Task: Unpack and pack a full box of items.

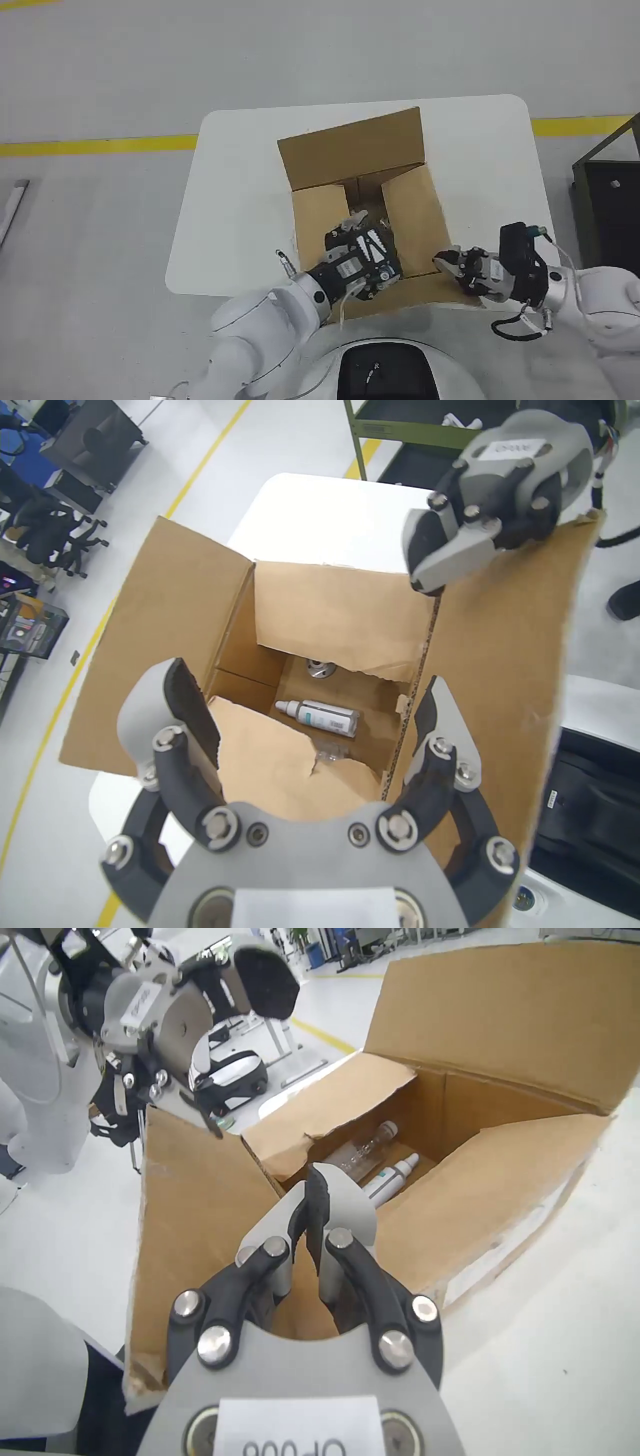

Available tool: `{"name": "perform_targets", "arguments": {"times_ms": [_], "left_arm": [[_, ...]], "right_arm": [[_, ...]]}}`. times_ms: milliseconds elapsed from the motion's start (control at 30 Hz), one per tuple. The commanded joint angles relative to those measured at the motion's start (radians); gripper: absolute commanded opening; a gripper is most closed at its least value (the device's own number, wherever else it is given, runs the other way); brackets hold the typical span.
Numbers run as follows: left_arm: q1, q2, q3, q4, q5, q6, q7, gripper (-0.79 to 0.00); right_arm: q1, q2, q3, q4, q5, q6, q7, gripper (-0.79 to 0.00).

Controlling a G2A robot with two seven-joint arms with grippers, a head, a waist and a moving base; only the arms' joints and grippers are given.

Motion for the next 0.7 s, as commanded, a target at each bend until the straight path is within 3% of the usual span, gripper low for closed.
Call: {"name": "perform_targets", "arguments": {"times_ms": [0,167,333,467,567,667], "left_arm": [[0.004,0.003,-0.015,-0.002,0.004,0.001,0.011,0.000],[0.014,0.009,-0.041,-0.003,0.005,-0.006,0.024,0.000],[0.016,0.011,-0.038,0.004,0.010,-0.005,0.038,0.000],[0.012,0.012,-0.026,0.012,0.015,0.001,0.047,0.000],[0.010,0.012,-0.021,0.016,0.016,0.007,0.056,0.000],[0.008,0.012,-0.011,0.022,0.023,0.010,0.059,0.000]], "right_arm": [[0.000,0.001,-0.010,0.007,-0.004,-0.023,0.000,-0.785],[0.000,0.005,-0.036,0.017,-0.054,-0.081,0.026,-0.785],[0.004,0.006,-0.046,0.023,-0.104,-0.069,0.016,-0.785],[0.001,0.000,0.001,0.017,-0.079,-0.019,-0.148,-0.785],[-0.031,-0.008,0.075,0.033,-0.087,0.075,-0.305,-0.785],[-0.070,-0.013,0.119,0.053,-0.124,0.182,-0.375,-0.785]]}}
